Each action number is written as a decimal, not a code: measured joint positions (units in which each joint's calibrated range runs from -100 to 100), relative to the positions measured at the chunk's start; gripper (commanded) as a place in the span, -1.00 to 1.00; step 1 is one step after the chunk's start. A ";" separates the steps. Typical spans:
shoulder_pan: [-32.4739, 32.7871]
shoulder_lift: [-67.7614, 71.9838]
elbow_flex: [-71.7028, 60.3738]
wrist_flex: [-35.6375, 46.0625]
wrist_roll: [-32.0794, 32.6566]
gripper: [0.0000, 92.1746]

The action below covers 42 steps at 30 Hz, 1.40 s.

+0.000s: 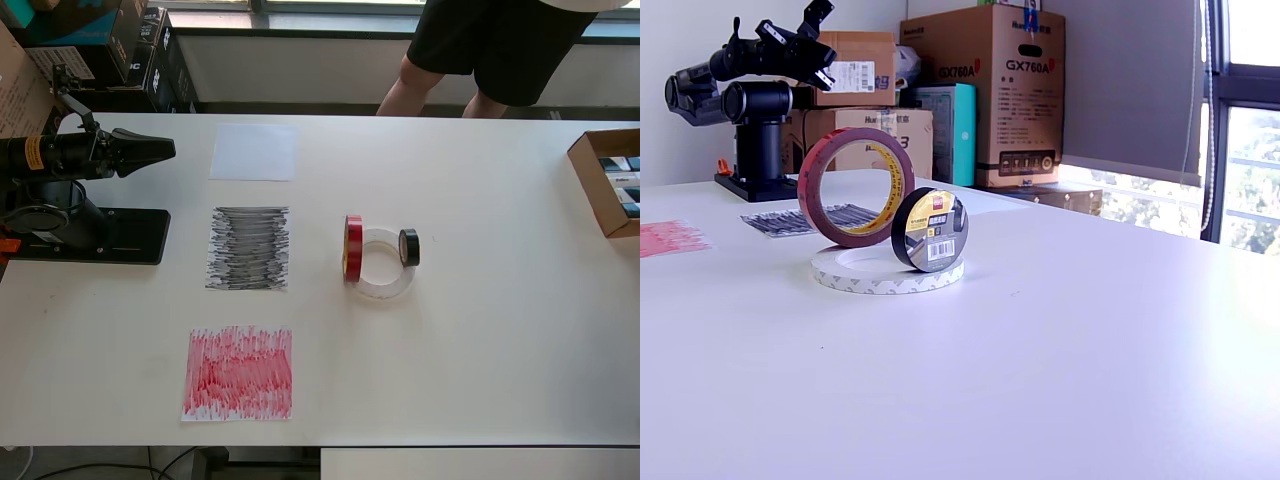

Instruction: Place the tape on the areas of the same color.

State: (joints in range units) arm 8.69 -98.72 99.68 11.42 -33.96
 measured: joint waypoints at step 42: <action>-0.74 18.52 -19.58 1.22 -0.01 -1.00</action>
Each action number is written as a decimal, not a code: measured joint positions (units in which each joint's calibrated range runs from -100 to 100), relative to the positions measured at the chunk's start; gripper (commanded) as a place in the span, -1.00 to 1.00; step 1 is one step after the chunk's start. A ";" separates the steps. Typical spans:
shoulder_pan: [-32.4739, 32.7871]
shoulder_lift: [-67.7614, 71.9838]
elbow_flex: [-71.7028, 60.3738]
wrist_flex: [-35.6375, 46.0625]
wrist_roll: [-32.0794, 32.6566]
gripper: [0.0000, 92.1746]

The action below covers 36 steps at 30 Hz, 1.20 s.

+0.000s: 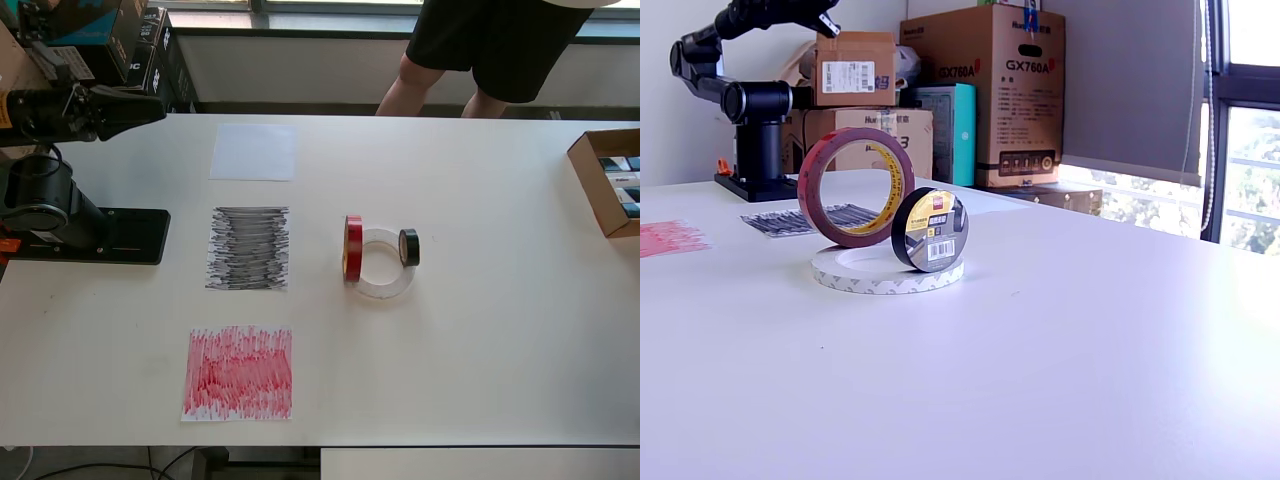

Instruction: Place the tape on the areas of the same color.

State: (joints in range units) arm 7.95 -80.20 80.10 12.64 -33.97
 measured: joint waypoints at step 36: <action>-3.63 55.10 -32.09 -27.92 -5.28 -1.00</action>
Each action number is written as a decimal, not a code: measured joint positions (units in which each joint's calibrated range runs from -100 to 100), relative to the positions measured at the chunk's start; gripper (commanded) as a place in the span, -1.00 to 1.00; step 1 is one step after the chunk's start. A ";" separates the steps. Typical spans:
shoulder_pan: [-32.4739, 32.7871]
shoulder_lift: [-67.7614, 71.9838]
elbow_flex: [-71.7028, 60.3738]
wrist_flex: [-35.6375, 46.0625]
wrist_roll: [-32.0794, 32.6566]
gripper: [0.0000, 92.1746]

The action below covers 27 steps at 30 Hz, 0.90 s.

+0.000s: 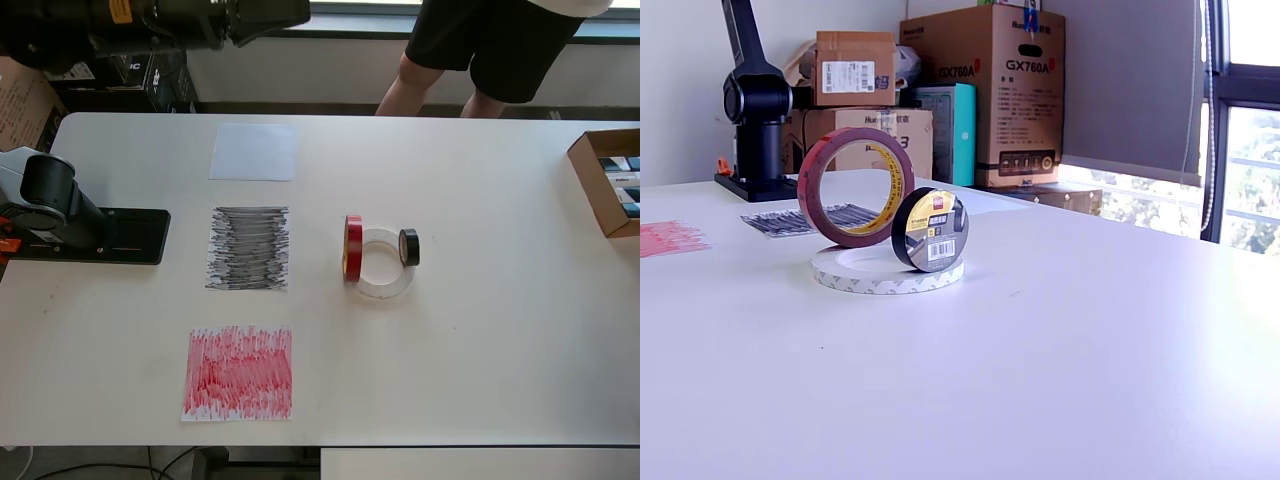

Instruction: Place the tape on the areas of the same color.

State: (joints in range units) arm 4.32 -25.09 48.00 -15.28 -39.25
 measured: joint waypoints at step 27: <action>-3.79 10.48 24.43 -18.53 -0.78 -1.00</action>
State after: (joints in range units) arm 0.52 -14.61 72.44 -33.81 -40.03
